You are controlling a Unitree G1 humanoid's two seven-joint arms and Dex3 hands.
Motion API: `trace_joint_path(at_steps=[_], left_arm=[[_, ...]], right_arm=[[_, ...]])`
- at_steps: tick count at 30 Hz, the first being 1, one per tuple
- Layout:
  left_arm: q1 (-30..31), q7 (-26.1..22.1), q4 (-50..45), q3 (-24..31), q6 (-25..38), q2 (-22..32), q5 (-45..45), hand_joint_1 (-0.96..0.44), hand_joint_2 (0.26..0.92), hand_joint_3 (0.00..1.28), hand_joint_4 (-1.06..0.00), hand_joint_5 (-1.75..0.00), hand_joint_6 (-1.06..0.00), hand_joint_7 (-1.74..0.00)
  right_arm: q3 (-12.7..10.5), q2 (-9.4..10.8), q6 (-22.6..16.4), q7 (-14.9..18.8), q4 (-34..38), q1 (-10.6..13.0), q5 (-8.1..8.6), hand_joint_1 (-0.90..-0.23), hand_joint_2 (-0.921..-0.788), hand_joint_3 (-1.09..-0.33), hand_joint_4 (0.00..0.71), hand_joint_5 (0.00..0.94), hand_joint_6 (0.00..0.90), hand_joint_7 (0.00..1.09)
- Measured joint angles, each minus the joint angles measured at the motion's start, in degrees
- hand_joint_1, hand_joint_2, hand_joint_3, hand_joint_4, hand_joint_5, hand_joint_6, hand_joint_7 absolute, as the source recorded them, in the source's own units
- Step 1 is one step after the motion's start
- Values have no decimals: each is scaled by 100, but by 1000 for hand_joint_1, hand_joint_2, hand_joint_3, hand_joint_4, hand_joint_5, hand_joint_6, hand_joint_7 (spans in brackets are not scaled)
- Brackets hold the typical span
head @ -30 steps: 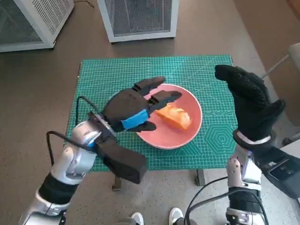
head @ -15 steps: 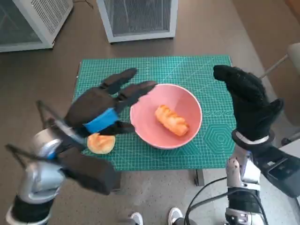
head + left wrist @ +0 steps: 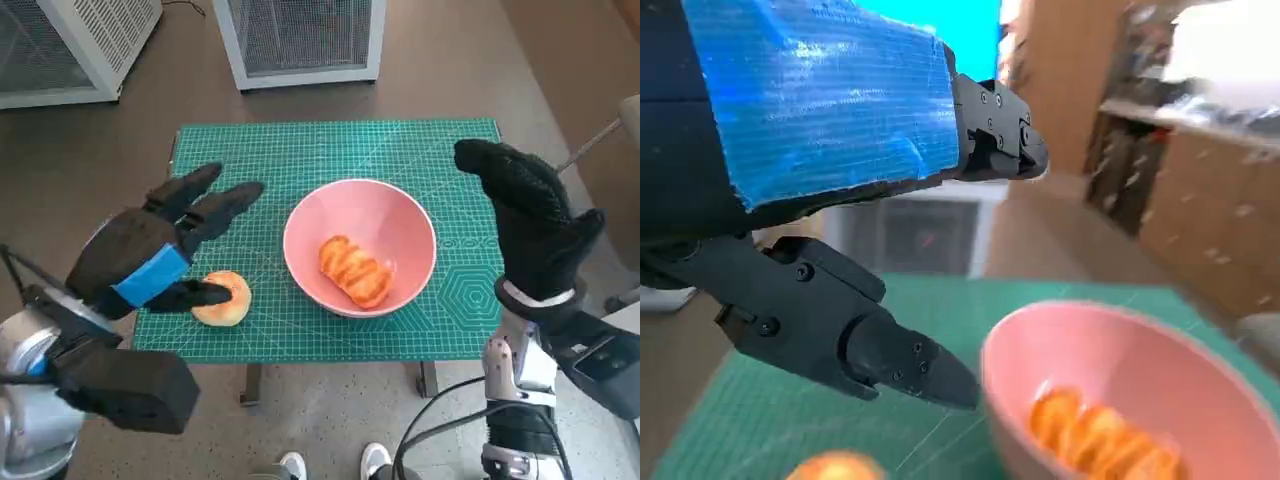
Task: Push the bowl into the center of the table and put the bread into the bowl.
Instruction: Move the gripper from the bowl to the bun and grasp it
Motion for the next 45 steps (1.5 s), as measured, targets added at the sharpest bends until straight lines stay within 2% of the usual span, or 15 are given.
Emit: trace_joint_path(at_steps=[4, 13, 24, 31, 40, 45], left_arm=[[200, -145, -13, 20, 156, 66, -71, -318, 720, 0, -150, 0, -240, -59], [414, -196, 145, -114, 296, 152, -67, -269, 709, 0, -143, 0, -240, -35], [469, -215, 392, -376, 440, 170, -45, -250, 712, 2, -151, -5, -249, -21], [262, -73, 1396, -944, 381, 119, 165, -262, 720, 4, -186, -15, -268, -22], [-118, 143, 2517, -1504, 430, -143, 424, -174, 742, 11, -259, -24, -329, -33], [-329, 248, 2897, -1704, 549, -259, 594, -90, 767, 18, -332, -32, -404, -48]], right_arm=[[9, 0, 12, 23, -1, 0, 11, -403, -921, -482, 454, 5, 119, 618], [14, -1, 105, 85, -1, 0, 154, -394, -921, -484, 455, 4, 118, 619], [8, -13, 153, 121, -12, 2, 168, -389, -921, -487, 455, 3, 118, 619], [-11, -46, 167, 121, -32, 4, 159, -389, -921, -488, 455, 3, 117, 620], [-16, -101, 166, 120, -40, 5, 151, -388, -921, -490, 455, 2, 112, 621], [-15, -107, 166, 120, -42, 5, 151, -389, -921, -489, 455, 2, 108, 622]])
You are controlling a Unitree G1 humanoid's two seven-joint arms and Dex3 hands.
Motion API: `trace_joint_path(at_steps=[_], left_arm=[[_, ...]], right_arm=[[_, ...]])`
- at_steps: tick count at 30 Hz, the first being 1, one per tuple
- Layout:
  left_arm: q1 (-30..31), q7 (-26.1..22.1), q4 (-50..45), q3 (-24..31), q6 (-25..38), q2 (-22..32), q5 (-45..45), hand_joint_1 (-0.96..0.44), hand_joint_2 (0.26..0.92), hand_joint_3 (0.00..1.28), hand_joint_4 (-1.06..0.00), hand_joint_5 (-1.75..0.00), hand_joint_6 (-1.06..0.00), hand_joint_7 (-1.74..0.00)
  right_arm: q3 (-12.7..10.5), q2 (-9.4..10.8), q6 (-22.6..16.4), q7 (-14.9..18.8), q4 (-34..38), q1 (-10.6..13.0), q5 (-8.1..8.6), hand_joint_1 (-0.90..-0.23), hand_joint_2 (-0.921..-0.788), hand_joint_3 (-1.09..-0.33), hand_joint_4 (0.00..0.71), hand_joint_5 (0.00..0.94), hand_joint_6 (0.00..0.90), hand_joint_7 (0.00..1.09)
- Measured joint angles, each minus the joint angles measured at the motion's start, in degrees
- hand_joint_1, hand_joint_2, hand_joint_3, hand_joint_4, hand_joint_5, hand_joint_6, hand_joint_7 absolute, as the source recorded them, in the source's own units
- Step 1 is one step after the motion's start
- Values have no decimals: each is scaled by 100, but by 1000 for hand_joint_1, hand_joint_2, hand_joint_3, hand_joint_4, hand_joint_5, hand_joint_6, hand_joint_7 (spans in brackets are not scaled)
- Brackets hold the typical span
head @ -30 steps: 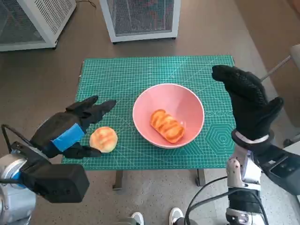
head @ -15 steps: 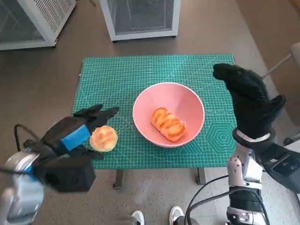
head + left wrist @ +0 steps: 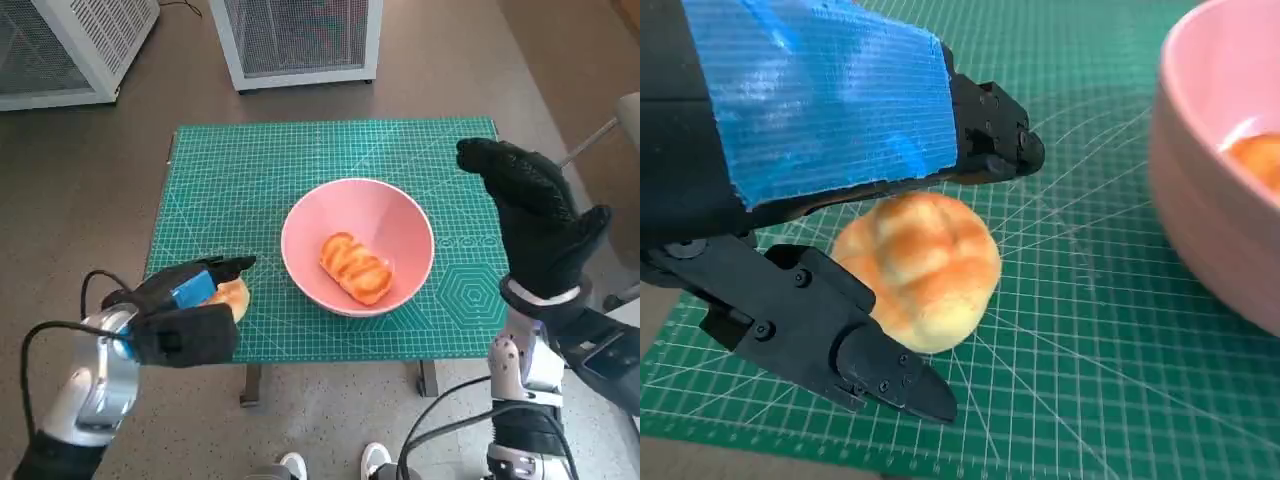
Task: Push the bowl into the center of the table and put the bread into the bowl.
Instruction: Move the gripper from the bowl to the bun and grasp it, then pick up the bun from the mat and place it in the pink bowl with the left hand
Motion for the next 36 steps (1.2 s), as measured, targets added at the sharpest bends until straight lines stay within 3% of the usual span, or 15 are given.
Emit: trace_joint_path(at_steps=[5, 9, 10, 11, 12, 13, 15, 18, 25, 36], left_arm=[[-149, 221, 377, -166, 3, -70, 174, 5, 800, 24, -481, -39, -563, -69], [-217, 496, 682, -262, -81, -87, 300, 61, 840, 37, -691, -120, -725, -154], [-222, 576, 726, -271, -131, -85, 325, -89, 869, 78, -757, -177, -676, -572], [-224, 659, 763, -275, -192, -82, 354, -142, 880, 99, -764, -227, -652, -729], [-225, 718, 788, -276, -235, -76, 382, -90, 895, 110, -721, -566, -606, -936], [-225, 776, 818, -277, -285, -68, 399, -57, 904, 120, -690, -788, -573, -1073], [-225, 865, 877, -276, -386, -39, 415, -28, 912, 116, -682, -969, -557, -1172], [-225, 936, 905, -269, -509, 5, 416, -8, 918, 95, -685, -1071, -576, -1230], [-190, 911, 757, -177, -631, 88, 386, 2, 919, 81, -692, -1102, -598, -1254], [-111, 650, -430, 297, -461, 161, 191, 3, 919, 65, -723, -1124, -603, -1198]], right_arm=[[-2, -14, 0, 0, -1, 0, 1, -390, -921, -489, 456, 2, 107, 624], [-2, -16, 0, 0, -1, 2, 1, -387, -921, -489, 456, 2, 107, 626], [-2, -17, 0, 0, -1, 2, 1, -386, -921, -490, 456, 2, 107, 626], [-2, -17, 0, 0, -1, 2, 1, -385, -921, -490, 456, 2, 107, 626], [-1, -17, 0, 0, -1, 2, 1, -385, -921, -491, 456, 2, 107, 627], [0, -17, 0, 0, -1, 3, 1, -384, -921, -491, 456, 2, 106, 627], [-1, -17, 0, 0, -2, 5, 1, -384, -921, -492, 456, 2, 106, 628], [-1, -21, 0, 0, -5, 19, 1, -383, -921, -492, 456, 2, 105, 629], [0, -22, -1, 0, -11, 35, 0, -384, -921, -493, 456, 2, 104, 631], [3, -25, -7, 3, 9, 37, -2, -390, -921, -489, 457, 2, 98, 627]])
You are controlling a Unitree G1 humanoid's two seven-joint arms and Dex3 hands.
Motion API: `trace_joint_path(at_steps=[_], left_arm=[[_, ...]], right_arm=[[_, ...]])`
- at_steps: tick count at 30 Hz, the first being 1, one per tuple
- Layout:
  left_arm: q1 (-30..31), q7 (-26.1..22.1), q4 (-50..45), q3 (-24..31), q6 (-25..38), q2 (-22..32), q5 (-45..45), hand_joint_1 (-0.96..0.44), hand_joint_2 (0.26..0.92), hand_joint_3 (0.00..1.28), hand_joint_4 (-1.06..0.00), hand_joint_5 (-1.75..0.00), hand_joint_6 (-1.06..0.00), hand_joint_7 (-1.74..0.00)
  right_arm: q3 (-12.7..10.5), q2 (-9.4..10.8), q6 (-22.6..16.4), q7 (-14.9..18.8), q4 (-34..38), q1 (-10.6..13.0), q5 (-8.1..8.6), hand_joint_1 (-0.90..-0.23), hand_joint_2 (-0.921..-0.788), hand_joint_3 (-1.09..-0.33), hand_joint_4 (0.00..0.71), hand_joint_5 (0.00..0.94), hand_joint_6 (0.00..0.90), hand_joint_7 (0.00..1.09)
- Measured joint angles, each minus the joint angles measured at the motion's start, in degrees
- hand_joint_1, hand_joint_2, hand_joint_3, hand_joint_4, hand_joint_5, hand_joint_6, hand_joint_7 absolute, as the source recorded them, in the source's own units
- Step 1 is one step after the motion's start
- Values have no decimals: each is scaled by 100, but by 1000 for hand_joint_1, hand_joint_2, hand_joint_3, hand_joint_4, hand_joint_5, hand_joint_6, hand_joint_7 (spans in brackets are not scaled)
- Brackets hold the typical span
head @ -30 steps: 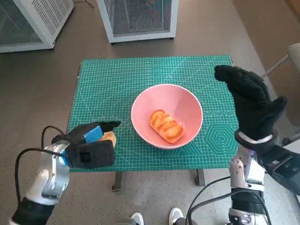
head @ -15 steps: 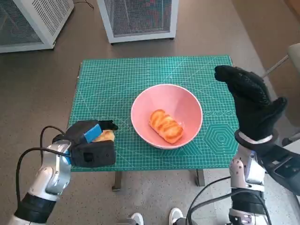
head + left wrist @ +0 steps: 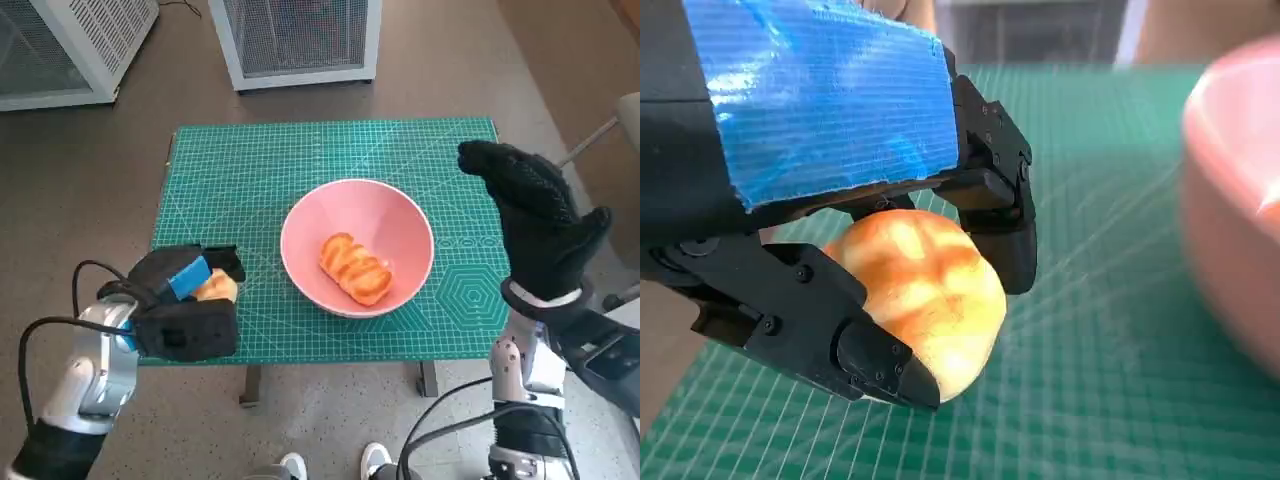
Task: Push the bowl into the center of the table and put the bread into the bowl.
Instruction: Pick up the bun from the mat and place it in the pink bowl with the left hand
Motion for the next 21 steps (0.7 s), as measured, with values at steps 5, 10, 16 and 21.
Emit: trace_joint_path(at_steps=[5, 10, 16, 21], left_arm=[[-69, -55, -645, 242, 104, -14, -67, 3, 919, 50, -746, -1115, -615, -1168], [-300, -33, -1050, 351, 120, -148, -146, 3, 917, 40, -765, -1118, -628, -1131], [-751, 39, -1174, 213, 61, -400, -108, 3, 915, 36, -775, -1121, -640, -1108], [-1273, 23, -1063, -135, -94, -601, 3, 2, 912, 38, -781, -1066, -635, -1160]], right_arm=[[-1, -2, -12, 12, 27, 0, 1, -392, -921, -491, 456, 1, 98, 626], [2, -10, -14, 41, 65, -3, 3, -395, -921, -491, 456, 1, 96, 624], [2, -12, -14, 103, 111, -4, 11, -404, -921, -487, 456, 1, 95, 623], [4, -15, -11, 131, 119, -6, 15, -403, -921, -486, 457, 1, 94, 623]])
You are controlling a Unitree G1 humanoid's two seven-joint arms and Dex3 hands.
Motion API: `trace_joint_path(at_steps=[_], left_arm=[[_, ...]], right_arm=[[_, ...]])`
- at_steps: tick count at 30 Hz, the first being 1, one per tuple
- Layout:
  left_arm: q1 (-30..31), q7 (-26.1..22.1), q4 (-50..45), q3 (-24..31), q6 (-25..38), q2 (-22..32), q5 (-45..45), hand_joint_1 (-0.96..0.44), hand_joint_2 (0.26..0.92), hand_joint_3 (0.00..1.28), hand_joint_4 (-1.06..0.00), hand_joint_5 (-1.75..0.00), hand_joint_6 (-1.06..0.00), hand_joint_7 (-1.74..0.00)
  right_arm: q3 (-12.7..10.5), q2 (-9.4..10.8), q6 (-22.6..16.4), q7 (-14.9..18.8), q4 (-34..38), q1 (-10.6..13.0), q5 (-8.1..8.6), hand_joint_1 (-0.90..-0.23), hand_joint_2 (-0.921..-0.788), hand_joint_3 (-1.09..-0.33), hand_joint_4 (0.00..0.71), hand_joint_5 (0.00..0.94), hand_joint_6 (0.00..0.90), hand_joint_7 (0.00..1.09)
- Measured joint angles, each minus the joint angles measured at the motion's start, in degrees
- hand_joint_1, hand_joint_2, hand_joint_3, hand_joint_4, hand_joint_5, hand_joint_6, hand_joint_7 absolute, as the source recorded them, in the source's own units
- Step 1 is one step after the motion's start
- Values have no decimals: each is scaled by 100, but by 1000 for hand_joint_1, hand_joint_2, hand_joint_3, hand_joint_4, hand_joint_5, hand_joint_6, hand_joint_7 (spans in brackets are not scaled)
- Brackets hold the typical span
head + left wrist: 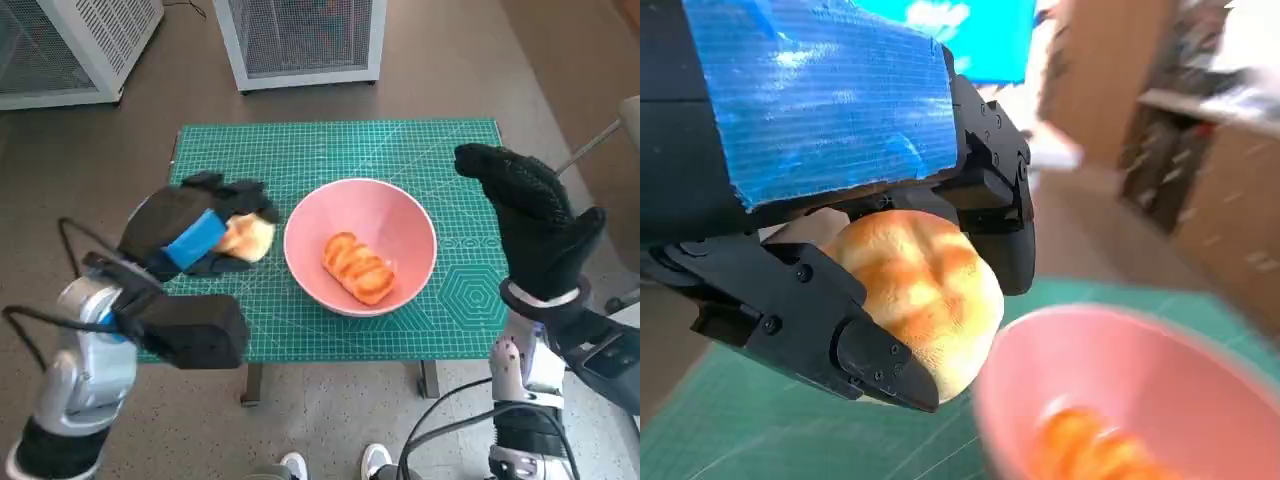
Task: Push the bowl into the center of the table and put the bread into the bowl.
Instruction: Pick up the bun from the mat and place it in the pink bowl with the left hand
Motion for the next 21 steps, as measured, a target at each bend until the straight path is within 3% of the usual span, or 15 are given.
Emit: trace_joint_path(at_steps=[9, 21], left_arm=[[-950, -28, 695, -572, -478, -418, 59, 1, 912, 38, -787, -1091, -632, -1132], [-1827, 159, 2447, -1224, -994, -1113, 227, 1, 920, 59, -726, -1157, -608, -1161]], right_arm=[[5, -7, 35, 9, -36, 1, 7, -386, -921, -493, 456, 1, 93, 623], [-11, -41, 45, 8, -157, 66, 2, -399, -921, -497, 456, 1, 85, 619]])
